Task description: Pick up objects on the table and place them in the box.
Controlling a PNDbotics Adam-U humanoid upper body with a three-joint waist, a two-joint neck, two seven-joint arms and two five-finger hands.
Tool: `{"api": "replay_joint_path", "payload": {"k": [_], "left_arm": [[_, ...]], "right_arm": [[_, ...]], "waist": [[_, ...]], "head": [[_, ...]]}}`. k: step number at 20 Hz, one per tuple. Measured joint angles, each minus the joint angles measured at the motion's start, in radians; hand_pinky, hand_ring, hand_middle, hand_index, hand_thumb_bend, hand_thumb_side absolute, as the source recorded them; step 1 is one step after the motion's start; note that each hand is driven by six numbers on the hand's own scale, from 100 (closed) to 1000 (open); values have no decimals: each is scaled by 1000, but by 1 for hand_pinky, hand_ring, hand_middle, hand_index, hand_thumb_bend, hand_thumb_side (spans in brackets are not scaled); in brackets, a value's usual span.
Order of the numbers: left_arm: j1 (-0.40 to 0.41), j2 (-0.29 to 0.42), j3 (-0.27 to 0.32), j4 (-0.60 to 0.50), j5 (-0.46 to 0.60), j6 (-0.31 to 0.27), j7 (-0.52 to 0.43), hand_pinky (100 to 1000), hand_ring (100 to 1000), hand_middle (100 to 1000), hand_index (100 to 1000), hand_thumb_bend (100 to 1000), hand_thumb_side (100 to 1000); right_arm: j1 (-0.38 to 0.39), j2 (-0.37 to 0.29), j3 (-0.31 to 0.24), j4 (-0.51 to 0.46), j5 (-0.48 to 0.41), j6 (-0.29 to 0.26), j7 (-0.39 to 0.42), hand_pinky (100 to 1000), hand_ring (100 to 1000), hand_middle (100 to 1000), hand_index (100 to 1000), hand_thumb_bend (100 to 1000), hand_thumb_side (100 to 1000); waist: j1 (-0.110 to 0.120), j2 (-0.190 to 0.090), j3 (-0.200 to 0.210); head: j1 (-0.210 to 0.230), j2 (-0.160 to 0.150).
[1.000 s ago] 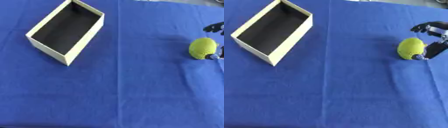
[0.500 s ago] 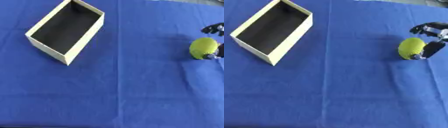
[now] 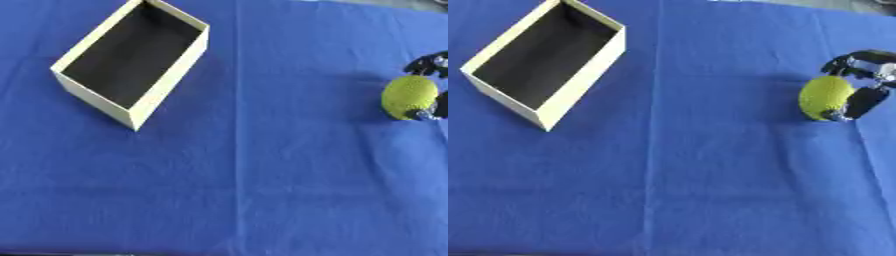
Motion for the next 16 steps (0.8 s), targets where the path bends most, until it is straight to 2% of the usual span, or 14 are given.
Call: {"api": "replay_joint_path", "payload": {"k": [2,5,8,13,16], "left_arm": [[0,0,0,0,0,0,0,779,590,617,628,431,239],[0,0,0,0,0,0,0,780,589,616,628,429,242],[0,0,0,0,0,0,0,779,589,616,628,425,245],[0,0,0,0,0,0,1,779,589,616,628,419,249],[0,0,0,0,0,0,1,779,589,616,628,416,251]], "right_arm": [[0,0,1,0,-8,-2,-2,823,848,700,813,358,100],[1,1,1,0,-32,-2,-12,777,789,615,739,199,100],[9,3,1,0,-63,14,-43,739,744,572,694,100,100],[21,7,9,0,-113,44,-114,683,661,471,595,100,134],[38,7,10,-11,-134,43,-160,665,641,455,579,100,100]], "waist": [[0,0,0],[0,0,0],[0,0,0],[-1,0,1],[-2,0,2]], "head": [[0,0],[0,0],[1,0],[1,0],[2,0]]}}
